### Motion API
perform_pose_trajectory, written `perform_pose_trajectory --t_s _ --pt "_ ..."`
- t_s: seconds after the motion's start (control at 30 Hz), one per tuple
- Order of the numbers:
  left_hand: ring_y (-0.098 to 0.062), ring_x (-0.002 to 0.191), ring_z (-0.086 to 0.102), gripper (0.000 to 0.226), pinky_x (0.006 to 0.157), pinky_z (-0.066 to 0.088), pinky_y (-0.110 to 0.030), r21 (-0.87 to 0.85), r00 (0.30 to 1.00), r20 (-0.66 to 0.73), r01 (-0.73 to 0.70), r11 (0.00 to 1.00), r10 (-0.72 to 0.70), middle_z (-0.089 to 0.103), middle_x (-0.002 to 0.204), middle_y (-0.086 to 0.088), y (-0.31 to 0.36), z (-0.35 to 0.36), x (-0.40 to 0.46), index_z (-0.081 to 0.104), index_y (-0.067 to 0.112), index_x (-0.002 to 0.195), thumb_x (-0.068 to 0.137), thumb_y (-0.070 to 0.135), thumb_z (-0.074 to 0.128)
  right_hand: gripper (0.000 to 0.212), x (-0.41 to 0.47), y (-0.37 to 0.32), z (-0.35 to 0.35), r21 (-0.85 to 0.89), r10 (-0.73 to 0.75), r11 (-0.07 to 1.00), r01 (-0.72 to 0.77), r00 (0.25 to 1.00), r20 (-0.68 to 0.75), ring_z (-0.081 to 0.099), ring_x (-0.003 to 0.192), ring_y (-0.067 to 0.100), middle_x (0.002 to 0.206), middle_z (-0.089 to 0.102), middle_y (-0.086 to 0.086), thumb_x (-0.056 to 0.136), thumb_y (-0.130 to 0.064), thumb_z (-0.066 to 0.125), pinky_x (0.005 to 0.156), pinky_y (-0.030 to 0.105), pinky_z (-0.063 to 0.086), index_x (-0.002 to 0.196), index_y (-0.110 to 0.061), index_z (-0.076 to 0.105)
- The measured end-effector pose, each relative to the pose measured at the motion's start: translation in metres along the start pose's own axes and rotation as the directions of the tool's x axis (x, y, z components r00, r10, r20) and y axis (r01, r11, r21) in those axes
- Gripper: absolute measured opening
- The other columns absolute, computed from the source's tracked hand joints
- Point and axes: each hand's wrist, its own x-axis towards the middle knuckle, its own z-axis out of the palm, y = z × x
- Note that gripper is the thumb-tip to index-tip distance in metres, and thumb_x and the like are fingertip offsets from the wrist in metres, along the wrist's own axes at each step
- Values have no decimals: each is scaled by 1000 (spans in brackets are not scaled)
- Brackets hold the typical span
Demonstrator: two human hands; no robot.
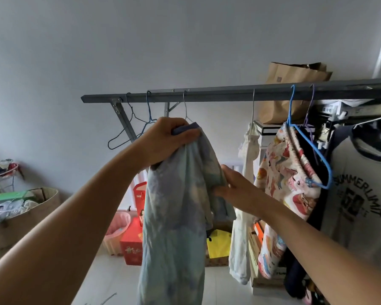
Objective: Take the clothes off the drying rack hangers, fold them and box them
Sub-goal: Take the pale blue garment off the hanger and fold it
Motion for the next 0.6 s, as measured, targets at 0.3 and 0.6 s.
perform_pose_trajectory --t_s 0.3,0.6 --pt "-5 53 49 29 54 42 -21 -116 998 -61 26 993 -34 51 58 10 -8 -20 -10 57 20 67 93 31 62 32 -3 6 29 -34 -265 957 290 814 -517 61 99 11 103 53 -14 87 -23 68 76 19 49 109 -21 44" --pt "-6 58 48 30 58 41 -24 -71 999 -35 10 997 -13 50 58 14 -12 -27 -10 57 26 63 91 34 65 14 10 10 36 35 -217 970 240 923 -318 60 67 5 73 63 -5 90 -17 65 61 12 45 77 -23 61"
